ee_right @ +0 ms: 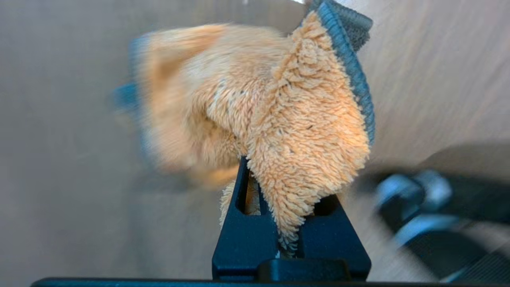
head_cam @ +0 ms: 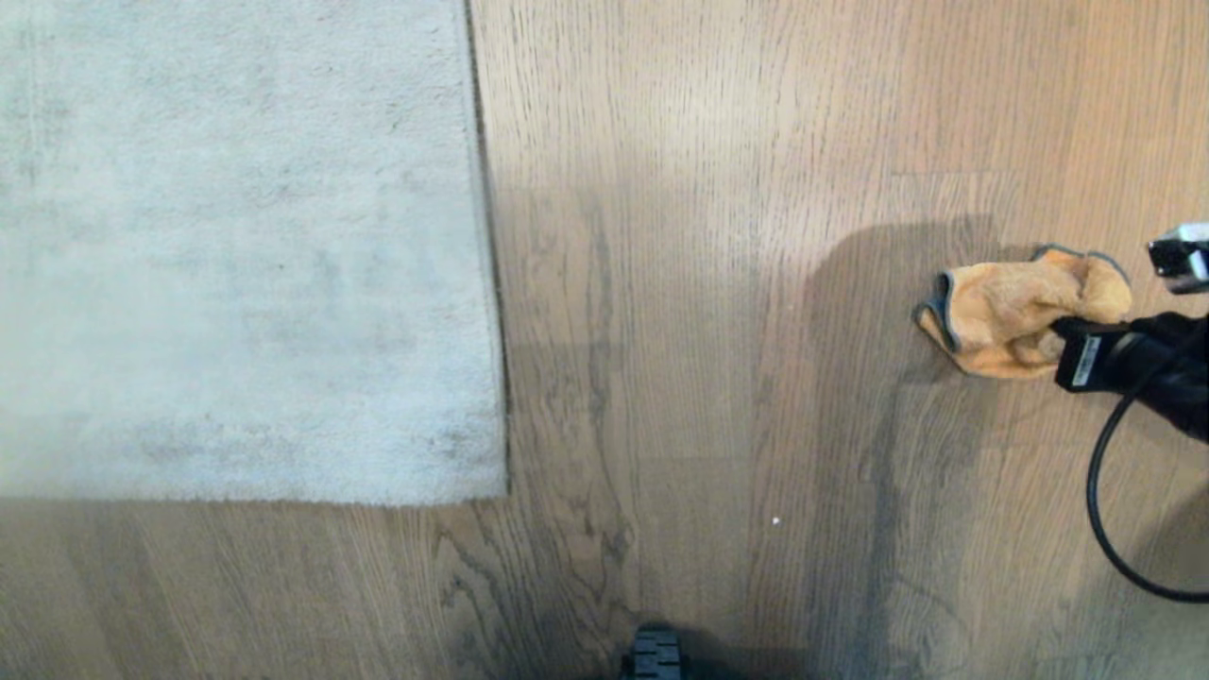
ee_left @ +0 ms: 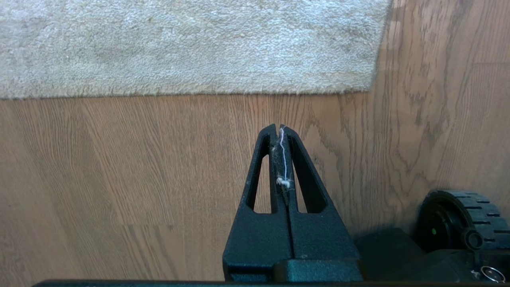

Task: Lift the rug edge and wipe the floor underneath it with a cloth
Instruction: Put down the rag

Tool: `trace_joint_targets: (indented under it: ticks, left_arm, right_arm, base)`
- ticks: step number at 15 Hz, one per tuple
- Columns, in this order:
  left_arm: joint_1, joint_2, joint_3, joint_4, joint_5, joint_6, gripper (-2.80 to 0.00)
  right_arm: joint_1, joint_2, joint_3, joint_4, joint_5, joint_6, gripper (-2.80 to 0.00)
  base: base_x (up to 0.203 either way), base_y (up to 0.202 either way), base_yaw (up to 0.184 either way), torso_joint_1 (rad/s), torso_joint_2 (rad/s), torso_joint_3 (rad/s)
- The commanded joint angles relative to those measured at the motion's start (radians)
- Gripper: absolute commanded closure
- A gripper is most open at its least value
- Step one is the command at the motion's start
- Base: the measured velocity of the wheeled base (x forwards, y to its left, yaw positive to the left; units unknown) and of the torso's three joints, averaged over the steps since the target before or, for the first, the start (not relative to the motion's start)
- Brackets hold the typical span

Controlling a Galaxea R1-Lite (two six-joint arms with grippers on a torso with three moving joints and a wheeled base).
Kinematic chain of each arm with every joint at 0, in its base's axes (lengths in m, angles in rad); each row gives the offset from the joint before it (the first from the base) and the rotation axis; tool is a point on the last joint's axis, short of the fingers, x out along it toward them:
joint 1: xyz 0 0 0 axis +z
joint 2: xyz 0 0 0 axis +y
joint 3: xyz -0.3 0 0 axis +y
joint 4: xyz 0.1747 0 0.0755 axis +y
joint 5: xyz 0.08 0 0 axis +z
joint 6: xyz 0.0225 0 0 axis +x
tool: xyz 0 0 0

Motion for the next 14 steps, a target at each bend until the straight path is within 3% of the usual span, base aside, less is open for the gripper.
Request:
trace_joint_targets:
  ticks: [1, 7, 10, 11, 14]
  left_arm:
    - [0.000, 0.000, 0.000, 0.000, 0.001, -0.001, 0.00]
    - [0.000, 0.000, 0.000, 0.000, 0.001, -0.001, 0.00]
    - [0.000, 0.000, 0.000, 0.000, 0.001, -0.001, 0.00]
    - [0.000, 0.000, 0.000, 0.000, 0.001, -0.001, 0.00]
    - [0.000, 0.000, 0.000, 0.000, 0.001, -0.001, 0.00]
  right_arm:
    - [-0.051, 0.075, -0.065, -0.004, 0.002, -0.054, 0.00]
    - [-0.156, 0.090, -0.271, 0.122, 0.006, -0.094, 0.00]
    - [-0.169, 0.091, -0.291, 0.135, 0.008, -0.090, 0.00]
    - [-0.170, 0.093, -0.292, 0.135, 0.009, -0.090, -2.80]
    - [-0.170, 0.092, -0.285, 0.135, 0.009, -0.090, -2.80]
  base:
    - [0.000, 0.000, 0.000, 0.000, 0.00, 0.000]
    - [0.000, 0.000, 0.000, 0.000, 0.00, 0.000]
    - [0.000, 0.000, 0.000, 0.000, 0.00, 0.000]
    - [0.000, 0.000, 0.000, 0.000, 0.00, 0.000]
    - [0.000, 0.000, 0.000, 0.000, 0.00, 0.000]
